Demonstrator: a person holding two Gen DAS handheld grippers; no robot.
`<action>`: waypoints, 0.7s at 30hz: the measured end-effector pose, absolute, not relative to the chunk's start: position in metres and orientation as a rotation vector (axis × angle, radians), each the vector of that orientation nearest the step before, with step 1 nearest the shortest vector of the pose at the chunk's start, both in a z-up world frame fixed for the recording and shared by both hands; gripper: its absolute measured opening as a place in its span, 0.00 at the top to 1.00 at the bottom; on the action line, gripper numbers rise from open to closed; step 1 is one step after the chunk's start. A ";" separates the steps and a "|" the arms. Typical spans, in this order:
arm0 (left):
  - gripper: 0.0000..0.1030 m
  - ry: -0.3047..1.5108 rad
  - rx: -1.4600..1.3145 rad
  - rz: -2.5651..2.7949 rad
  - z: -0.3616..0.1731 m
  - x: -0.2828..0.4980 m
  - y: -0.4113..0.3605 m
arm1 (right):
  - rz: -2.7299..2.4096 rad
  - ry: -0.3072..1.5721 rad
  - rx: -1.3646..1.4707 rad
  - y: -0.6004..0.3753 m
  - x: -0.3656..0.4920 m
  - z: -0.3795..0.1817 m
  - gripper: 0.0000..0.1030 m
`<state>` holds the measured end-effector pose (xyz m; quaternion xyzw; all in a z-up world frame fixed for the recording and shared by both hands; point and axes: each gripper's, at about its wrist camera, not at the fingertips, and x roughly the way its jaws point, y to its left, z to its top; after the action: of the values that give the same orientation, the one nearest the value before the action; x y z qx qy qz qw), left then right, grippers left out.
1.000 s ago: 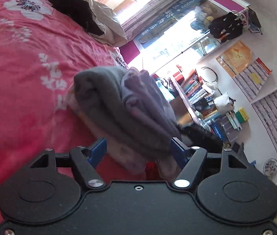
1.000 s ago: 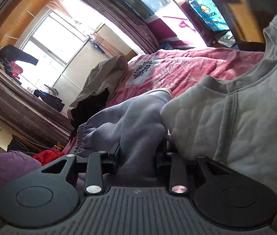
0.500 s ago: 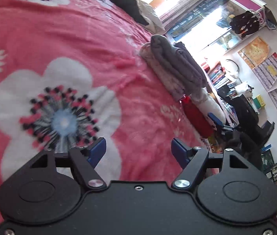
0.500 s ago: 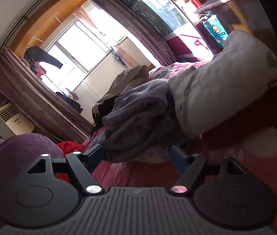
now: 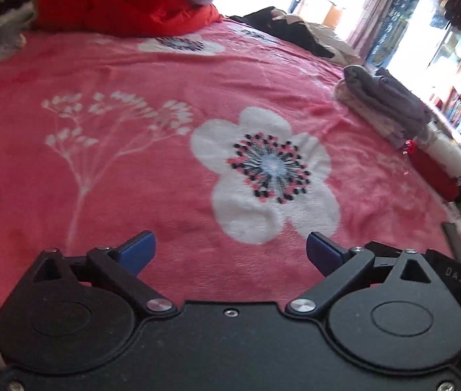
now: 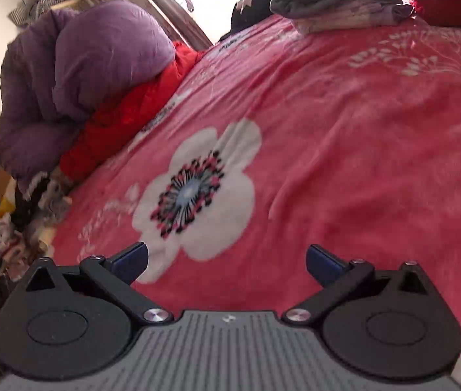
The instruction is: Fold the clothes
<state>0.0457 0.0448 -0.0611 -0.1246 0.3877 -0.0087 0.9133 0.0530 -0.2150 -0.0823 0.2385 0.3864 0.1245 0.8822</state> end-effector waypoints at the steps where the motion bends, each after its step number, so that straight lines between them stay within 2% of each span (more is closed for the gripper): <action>1: 0.02 0.801 -0.233 0.012 -0.063 0.043 0.045 | 0.239 0.822 0.466 -0.209 0.051 -0.082 0.00; 5: 0.01 0.827 -0.247 0.017 -0.064 0.039 0.050 | 0.194 0.848 0.381 -0.193 0.046 -0.080 0.00; 12: 0.00 0.745 -0.048 0.049 -0.042 0.028 0.027 | 0.148 0.865 0.281 -0.181 0.033 -0.078 0.00; 21: 0.00 0.751 -0.038 0.095 -0.035 0.019 0.026 | 0.125 0.815 0.187 -0.166 0.022 -0.057 0.00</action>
<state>0.0195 0.0256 -0.0353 -0.0187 0.3667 0.0464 0.9290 0.0218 -0.1662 -0.0572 0.0909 0.3956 0.0608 0.9119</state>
